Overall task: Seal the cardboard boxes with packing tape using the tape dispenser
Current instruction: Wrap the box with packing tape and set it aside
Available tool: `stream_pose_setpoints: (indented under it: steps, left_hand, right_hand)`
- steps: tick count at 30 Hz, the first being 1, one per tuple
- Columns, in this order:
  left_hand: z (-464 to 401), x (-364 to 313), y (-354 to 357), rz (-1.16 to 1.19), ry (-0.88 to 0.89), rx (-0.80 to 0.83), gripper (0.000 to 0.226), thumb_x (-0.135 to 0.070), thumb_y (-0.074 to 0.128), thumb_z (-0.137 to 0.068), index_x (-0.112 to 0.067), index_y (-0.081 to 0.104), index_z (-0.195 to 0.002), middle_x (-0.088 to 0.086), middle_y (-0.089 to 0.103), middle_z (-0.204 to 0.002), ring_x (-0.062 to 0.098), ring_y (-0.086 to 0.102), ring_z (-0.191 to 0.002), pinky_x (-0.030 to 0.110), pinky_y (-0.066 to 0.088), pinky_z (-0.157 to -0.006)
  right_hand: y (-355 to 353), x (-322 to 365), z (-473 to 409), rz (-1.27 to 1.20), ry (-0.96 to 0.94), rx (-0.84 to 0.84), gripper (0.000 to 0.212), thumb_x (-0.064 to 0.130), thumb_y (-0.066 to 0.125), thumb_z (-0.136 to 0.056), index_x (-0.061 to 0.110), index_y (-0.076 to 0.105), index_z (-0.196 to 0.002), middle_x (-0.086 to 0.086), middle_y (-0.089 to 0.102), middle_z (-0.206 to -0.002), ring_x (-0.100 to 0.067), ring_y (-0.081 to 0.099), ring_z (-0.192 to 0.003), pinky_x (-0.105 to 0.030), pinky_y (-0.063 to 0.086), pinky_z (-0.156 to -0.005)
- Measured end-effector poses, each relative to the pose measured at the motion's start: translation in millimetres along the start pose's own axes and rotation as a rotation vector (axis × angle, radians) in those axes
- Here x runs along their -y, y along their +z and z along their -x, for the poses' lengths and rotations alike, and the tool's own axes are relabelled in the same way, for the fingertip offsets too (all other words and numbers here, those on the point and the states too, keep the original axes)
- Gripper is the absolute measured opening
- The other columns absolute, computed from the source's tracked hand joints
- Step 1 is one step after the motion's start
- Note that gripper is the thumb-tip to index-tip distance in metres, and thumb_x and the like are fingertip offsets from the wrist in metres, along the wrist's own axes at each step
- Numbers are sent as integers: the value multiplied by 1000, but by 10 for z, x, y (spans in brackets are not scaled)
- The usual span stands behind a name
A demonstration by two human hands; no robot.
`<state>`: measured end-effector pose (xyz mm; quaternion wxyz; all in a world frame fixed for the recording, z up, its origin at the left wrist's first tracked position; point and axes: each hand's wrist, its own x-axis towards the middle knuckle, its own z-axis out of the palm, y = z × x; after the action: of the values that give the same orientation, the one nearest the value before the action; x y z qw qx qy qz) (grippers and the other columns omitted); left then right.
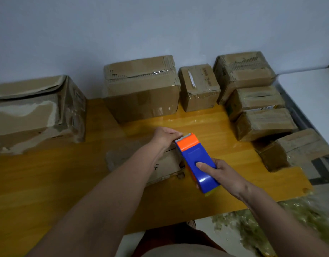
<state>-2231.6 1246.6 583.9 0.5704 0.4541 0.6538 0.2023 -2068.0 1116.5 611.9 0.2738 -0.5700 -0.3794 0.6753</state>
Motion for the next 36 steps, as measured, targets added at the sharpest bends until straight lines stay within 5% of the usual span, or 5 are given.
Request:
stream_pose_setpoints:
  steps: [5,18,32,34,36]
  left_hand:
    - [-172,-19,-24,19,-34,-70,15,-16,74,-83,-20,63,-73,-3,69,-76,16,67,-90,34,49,-94]
    - [-712,95,-132,-177,0,-233,6,-25,75,-82,-20,74,-85,0,73,-99,13,61,-83,25,49,-78]
    - [-1112,324,-109,-267,-30,-165,8,-27,74,-84,-19,72,-86,1,73,-98,12,60,-72,24,47,-71]
    - [-1147,327,-92,-289,-78,-166,21,-30,76,-82,-20,69,-99,5,69,-114,19,63,-91,30,52,-83]
    - [-1176,324,-115,-367,-159,-206,72,-33,81,-74,-16,48,-135,10,48,-141,28,51,-124,39,46,-100]
  right_hand:
    - [6,-9,88,24,66,0,21,30,62,-88,10,61,-90,-9,70,-72,-28,69,-65,-28,53,-56]
    - [235,222,-262,-27,123,-106,33,32,65,-88,-2,67,-89,-11,70,-66,-25,67,-54,-26,52,-49]
    - [277,291,-595,55,261,-233,44,37,69,-83,-7,67,-87,-10,70,-63,-18,65,-47,-21,47,-43]
    - [267,310,-612,49,278,-234,44,37,69,-83,-7,67,-85,-9,69,-60,-17,64,-47,-20,46,-43]
    - [276,299,-622,81,283,-242,51,41,70,-82,-9,66,-92,-19,72,-75,-25,66,-59,-28,49,-55]
